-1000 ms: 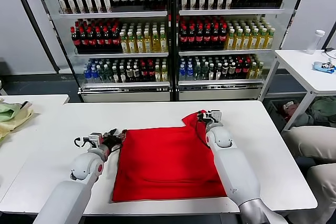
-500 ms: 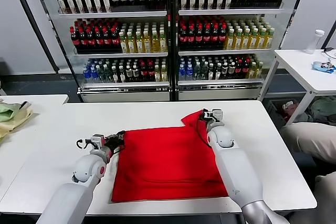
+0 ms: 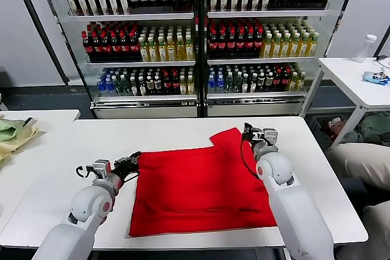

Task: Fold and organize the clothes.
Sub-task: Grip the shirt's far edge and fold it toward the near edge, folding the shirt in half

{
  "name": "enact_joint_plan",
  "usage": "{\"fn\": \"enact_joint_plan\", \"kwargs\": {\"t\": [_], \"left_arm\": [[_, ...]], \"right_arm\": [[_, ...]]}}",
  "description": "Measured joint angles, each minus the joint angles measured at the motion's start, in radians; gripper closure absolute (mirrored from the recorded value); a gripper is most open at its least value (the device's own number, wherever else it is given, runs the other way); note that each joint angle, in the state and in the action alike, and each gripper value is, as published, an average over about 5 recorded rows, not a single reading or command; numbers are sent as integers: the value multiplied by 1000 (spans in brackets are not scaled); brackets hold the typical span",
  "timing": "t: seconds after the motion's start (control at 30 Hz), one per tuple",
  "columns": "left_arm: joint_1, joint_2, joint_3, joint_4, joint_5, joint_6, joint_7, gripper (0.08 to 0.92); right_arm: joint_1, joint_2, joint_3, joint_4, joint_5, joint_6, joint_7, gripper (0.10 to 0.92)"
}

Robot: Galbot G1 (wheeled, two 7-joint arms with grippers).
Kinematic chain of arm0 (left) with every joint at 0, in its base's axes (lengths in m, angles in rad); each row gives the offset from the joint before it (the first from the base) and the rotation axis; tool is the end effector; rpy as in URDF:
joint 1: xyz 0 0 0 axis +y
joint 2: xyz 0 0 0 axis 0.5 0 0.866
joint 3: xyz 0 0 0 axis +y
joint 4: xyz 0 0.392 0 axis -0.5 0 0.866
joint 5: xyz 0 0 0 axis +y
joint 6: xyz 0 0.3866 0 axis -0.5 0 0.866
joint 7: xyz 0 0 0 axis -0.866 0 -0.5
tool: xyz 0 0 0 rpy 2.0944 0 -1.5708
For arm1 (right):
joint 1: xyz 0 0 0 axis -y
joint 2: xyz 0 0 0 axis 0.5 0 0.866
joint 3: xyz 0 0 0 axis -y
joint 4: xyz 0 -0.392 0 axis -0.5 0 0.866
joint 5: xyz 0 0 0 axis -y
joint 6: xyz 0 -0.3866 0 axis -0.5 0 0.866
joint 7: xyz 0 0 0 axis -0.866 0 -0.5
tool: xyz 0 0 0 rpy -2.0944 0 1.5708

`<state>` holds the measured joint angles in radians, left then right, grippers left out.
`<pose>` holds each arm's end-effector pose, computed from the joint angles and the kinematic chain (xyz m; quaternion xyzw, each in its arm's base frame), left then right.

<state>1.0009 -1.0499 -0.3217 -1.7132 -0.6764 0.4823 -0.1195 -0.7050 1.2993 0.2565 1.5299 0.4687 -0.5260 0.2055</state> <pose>0.3898 0.1012 -0.3129 -0.0827 -0.9725 0.0364 0.2146 0.4920 -0.0112 -0.2708 0.0449 -0.9858 -0.0206 0.1602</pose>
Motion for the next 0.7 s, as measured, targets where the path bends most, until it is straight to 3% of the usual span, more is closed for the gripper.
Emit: {"fn": "enact_joint_plan", "kwargs": {"t": [0.5,0.7], "left_arm": [[22,8,-11,-29,-21,-21,4,914],[24,3,-6,-37,-23,-27,8,914]], "right_arm": [[172,98,-23,-297,-86,-17,-1,293],[208,136,-19,-386,-100,-17,-2,206]]}}
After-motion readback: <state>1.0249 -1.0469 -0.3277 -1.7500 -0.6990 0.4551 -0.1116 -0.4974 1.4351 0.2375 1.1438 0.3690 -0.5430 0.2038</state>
